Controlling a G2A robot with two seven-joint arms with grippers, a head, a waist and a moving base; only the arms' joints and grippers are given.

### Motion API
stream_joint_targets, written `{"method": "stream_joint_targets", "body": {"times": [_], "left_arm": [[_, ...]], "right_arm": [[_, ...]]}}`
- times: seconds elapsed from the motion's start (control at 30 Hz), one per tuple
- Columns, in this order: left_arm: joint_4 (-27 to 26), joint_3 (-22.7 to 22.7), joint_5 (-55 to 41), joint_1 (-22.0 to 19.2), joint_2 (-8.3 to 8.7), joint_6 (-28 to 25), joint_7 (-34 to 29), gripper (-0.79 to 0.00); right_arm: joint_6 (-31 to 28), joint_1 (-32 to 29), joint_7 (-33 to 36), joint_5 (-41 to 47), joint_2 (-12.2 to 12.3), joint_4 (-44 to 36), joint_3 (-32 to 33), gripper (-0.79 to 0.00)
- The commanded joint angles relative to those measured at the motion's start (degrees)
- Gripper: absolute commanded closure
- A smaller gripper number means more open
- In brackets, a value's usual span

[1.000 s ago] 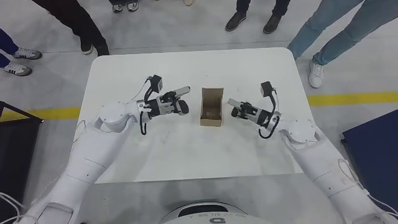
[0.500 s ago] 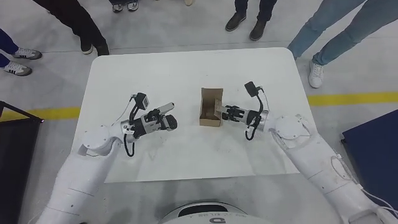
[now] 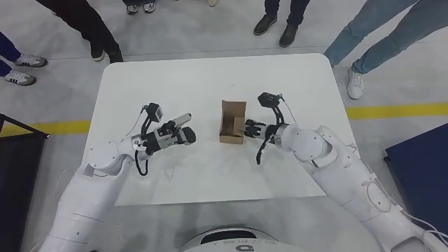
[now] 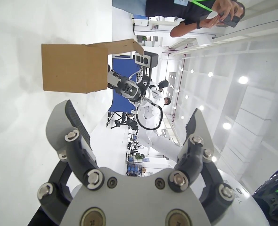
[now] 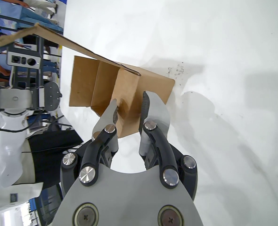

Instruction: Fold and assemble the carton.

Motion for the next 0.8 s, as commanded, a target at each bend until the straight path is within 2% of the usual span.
{"method": "stream_joint_targets", "body": {"times": [0.0, 0.1, 0.23, 0.4, 0.53, 0.57, 0.6, 0.77], "left_arm": [[-0.01, -0.06, -0.4, 0.04, -0.03, -0.02, 0.12, -0.785], [0.08, -0.11, -0.46, -0.04, -0.04, -0.06, 0.11, -0.785], [0.06, -0.19, -0.67, -0.15, -0.06, -0.24, 0.13, -0.785], [0.19, -0.46, -0.9, -0.06, -0.05, -0.16, 0.06, -0.785], [0.01, -0.51, -1.0, -0.09, -0.07, -0.2, 0.09, -0.785], [-0.03, -0.51, -0.99, -0.15, -0.07, -0.17, 0.07, -0.785], [-0.03, -0.49, -0.91, -0.19, -0.07, -0.12, -0.02, -0.785], [0.0, -0.53, -0.75, -0.27, -0.07, 0.01, 0.03, -0.785]], "right_arm": [[3.9, 0.05, 1.48, -2.96, -0.05, -2.38, -0.91, -0.132], [6.08, 0.68, 2.57, -4.73, -0.3, -3.33, -2.03, -0.145], [8.07, 2.2, 2.72, -6.53, -0.88, -2.49, -3.61, -0.252], [8.82, 3.74, 3.63, -7.72, -1.54, -1.87, -5.28, -0.243], [10.01, 5.08, 4.55, -9.74, -2.07, -1.15, -6.88, -0.191], [10.32, 5.4, 4.89, -10.37, -2.2, -1.0, -7.3, -0.074], [10.64, 5.67, 5.13, -10.84, -2.32, -0.98, -7.64, 0.0], [12.95, 6.35, 5.7, -14.47, -2.66, -1.56, -8.67, 0.0]]}}
